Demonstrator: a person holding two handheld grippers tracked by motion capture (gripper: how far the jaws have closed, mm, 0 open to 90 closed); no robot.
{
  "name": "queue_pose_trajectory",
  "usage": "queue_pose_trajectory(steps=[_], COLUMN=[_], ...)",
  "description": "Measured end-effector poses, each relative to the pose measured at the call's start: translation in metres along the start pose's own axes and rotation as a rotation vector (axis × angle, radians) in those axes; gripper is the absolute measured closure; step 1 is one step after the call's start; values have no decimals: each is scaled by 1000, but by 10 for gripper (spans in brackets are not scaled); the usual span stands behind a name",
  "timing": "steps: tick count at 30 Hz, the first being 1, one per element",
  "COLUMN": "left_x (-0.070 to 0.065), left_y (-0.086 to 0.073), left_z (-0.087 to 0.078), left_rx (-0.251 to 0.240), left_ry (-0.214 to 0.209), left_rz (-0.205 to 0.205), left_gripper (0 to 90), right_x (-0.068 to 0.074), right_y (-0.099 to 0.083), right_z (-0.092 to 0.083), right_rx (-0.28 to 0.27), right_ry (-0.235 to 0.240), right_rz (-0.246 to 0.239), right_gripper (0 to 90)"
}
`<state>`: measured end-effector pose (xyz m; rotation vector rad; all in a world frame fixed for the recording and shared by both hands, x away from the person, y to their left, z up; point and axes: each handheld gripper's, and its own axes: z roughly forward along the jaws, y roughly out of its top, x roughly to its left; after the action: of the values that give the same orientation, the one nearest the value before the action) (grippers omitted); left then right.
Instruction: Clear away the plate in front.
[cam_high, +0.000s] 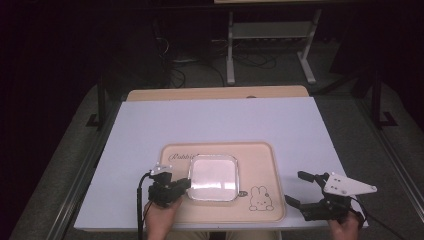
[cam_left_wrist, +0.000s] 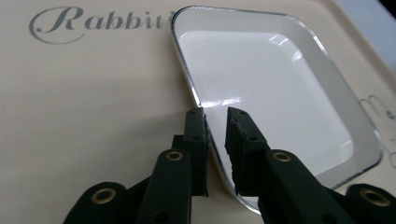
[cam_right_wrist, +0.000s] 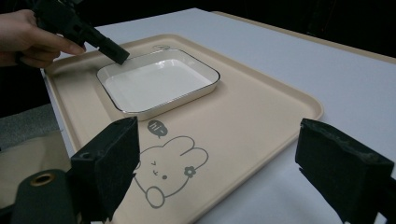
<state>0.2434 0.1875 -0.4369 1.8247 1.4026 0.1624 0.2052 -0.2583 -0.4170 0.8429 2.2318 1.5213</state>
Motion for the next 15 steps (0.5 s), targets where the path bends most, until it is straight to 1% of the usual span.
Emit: queue_pose_trajectory(steps=[3,10,15], left_x=[1,5,10], left_y=[0,2,7], left_z=[-2,-9,-17], left_rx=[-2,-28,-46], left_ry=[-2,-4,-2], left_rz=[15,63,108], left_gripper=[759,735,728], right_x=[0,-1,-1], right_y=[0,-1,-1], right_z=[0,1,2], right_rx=[1,10,19], right_ry=[-4,-12,-14], right_rz=[0,8,8], right_gripper=[130,130,130])
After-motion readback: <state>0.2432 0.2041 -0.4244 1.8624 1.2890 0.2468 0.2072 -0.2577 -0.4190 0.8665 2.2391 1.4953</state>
